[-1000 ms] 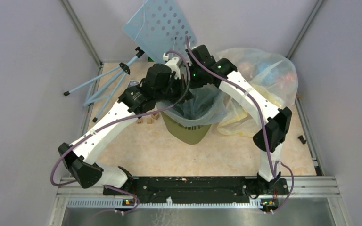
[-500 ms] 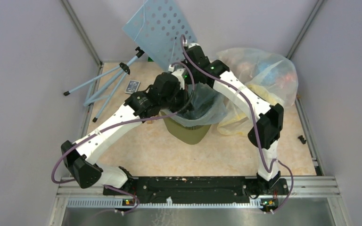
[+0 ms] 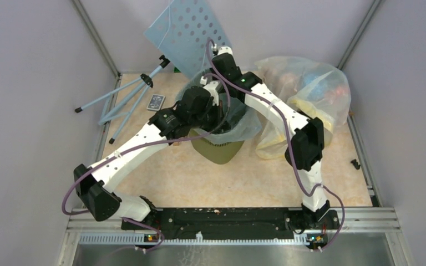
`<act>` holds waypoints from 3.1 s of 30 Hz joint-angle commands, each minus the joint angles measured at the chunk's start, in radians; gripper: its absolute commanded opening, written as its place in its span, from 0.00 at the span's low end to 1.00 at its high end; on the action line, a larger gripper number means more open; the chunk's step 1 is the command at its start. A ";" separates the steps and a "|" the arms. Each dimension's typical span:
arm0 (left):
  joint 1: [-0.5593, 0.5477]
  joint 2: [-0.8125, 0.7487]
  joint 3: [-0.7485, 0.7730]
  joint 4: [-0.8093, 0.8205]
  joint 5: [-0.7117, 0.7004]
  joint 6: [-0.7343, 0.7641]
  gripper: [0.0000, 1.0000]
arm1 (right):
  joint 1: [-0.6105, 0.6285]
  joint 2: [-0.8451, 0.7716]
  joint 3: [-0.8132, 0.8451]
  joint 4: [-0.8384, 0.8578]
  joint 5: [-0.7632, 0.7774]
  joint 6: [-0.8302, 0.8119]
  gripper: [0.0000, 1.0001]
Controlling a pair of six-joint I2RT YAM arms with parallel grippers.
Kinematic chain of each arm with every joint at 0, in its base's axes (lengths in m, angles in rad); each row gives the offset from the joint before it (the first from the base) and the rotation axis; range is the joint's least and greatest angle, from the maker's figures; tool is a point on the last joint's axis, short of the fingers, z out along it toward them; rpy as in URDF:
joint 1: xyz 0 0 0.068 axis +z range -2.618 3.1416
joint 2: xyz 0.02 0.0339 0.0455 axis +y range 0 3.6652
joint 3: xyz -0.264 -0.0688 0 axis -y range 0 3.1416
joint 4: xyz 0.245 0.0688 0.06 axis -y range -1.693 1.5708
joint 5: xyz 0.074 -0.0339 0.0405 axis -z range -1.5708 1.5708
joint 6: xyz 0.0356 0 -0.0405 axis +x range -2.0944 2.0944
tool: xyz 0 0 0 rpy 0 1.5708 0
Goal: Put the trash bags into the trash bin
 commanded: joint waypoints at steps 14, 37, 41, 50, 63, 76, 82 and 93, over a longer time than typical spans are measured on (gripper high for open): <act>0.233 0.073 0.349 -0.072 -0.056 0.123 0.20 | -0.057 0.167 0.323 0.074 -0.003 -0.086 0.00; 0.306 -0.529 -0.106 -0.062 -0.248 0.200 0.56 | 0.006 -0.905 -0.704 0.381 -0.190 -0.166 0.32; 0.306 -0.637 -0.280 -0.005 -0.275 0.148 0.63 | 0.004 -1.148 -0.981 0.459 -0.002 -0.206 0.72; 0.306 -0.877 -0.780 0.356 -0.258 0.046 0.99 | 0.005 -1.589 -1.543 0.625 0.086 -0.162 0.82; 0.306 -0.864 -1.110 0.763 -0.456 0.327 0.99 | -0.190 -1.633 -1.923 0.852 0.167 -0.127 0.86; 0.309 -0.557 -1.178 1.080 -0.738 0.491 0.99 | -0.596 -1.265 -2.110 1.476 -0.006 -0.275 0.87; 0.371 -0.445 -1.268 1.305 -0.690 0.544 0.99 | -0.597 -1.070 -2.117 1.709 0.036 -0.282 0.88; 0.497 -0.197 -1.247 1.553 -0.433 0.671 0.99 | -0.643 -0.542 -2.018 2.154 -0.034 -0.338 0.83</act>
